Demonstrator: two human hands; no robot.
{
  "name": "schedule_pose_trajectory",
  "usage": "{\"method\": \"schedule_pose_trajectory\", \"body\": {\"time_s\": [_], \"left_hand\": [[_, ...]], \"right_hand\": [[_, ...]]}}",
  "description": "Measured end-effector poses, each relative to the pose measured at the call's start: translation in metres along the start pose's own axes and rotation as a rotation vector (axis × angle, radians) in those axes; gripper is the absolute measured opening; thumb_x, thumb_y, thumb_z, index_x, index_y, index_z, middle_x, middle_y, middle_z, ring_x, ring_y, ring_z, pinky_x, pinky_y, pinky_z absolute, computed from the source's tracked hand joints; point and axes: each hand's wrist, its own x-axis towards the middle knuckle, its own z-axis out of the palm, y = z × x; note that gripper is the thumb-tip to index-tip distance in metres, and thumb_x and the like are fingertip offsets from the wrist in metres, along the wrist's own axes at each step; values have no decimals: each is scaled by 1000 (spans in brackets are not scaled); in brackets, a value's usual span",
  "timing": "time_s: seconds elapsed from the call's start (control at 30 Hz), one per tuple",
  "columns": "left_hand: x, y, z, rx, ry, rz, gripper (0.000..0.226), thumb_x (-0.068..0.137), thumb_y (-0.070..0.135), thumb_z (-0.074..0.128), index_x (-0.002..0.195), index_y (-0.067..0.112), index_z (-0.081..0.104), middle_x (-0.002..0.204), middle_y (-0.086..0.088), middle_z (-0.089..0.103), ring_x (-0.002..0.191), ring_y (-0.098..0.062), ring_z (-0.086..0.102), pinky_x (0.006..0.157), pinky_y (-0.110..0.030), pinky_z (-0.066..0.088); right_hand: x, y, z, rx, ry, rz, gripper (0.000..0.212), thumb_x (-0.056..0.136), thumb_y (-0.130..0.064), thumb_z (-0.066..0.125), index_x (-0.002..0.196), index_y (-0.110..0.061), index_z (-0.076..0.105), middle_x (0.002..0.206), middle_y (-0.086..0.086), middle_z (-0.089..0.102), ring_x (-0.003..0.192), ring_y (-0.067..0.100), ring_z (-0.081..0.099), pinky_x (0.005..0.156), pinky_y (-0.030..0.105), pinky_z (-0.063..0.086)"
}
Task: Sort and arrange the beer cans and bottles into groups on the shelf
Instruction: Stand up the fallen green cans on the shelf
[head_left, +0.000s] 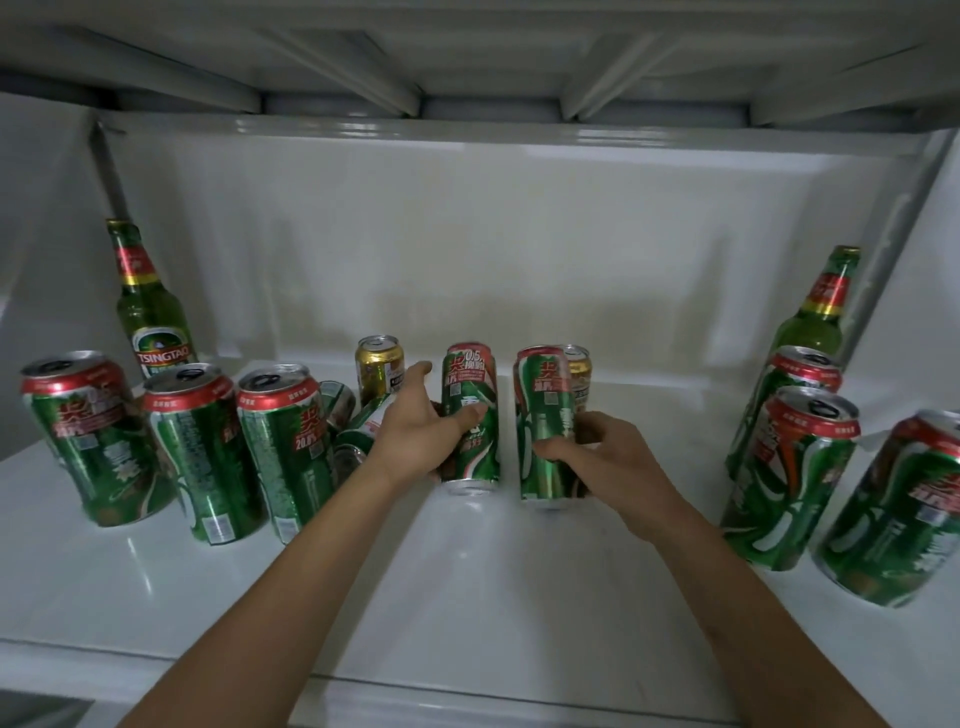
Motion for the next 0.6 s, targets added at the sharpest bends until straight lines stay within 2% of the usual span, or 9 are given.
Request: {"method": "schedule_pose_trajectory", "body": {"time_s": [0.07,0.13,0.2,0.23,0.33,0.37,0.43,0.5,0.6], "left_hand": [[-7,0,3,-61,-16,86,96,80,33,85,157,29,27,121,-5,68,109,-29,72,99,-56,56],[-13,4,9,-105,-56,183,75,89,15,80,150,26,39,118,4,65,111,-27,71,98,-55,57],[-15,6,18,-64,-92,291,63,89,8,78,141,29,48,122,6,66,115,-20,69,100,-47,58],[-16,6,24,-27,-95,338,62,89,9,78,140,29,49,126,4,65,118,-16,67,100,-40,58],[-21,6,40,49,-105,434,65,90,13,78,145,31,48,132,2,60,121,-3,59,90,-9,51],[-24,6,46,64,-108,453,66,90,12,78,141,40,47,129,8,60,120,6,56,86,-3,48],[-27,6,57,80,-114,471,73,90,11,77,129,59,39,122,25,54,114,20,51,84,0,43],[-27,3,65,89,-109,475,77,90,9,77,124,64,36,121,28,51,114,21,49,85,0,42],[-27,-2,76,77,-101,477,74,89,5,76,132,52,39,128,11,53,117,6,53,86,1,43]], "right_hand": [[-8,2,-7,-51,105,-72,37,76,-26,85,107,-31,66,102,-10,71,88,12,72,69,29,56],[-15,5,-16,-80,186,-103,50,76,-24,86,117,-28,57,105,-14,65,89,5,66,66,23,51],[-18,11,-24,-114,252,-129,58,77,-22,87,123,-26,52,106,-11,62,86,2,62,62,15,44],[-19,16,-27,-128,287,-141,62,76,-22,88,127,-22,52,110,-8,62,88,6,62,62,14,43],[-18,28,-33,-145,389,-174,75,72,-23,91,136,-14,51,123,1,63,102,21,65,74,22,50],[-17,31,-34,-153,417,-179,78,71,-23,92,136,-13,50,126,4,63,105,23,65,79,27,53],[-15,37,-36,-170,463,-195,80,70,-23,93,135,-12,49,128,7,61,108,25,63,86,36,56],[-14,40,-38,-179,484,-205,80,70,-24,93,134,-12,48,128,7,60,110,24,62,90,39,56],[-14,46,-40,-188,482,-221,73,69,-24,93,125,-19,47,124,7,59,105,21,60,84,31,52]]}}
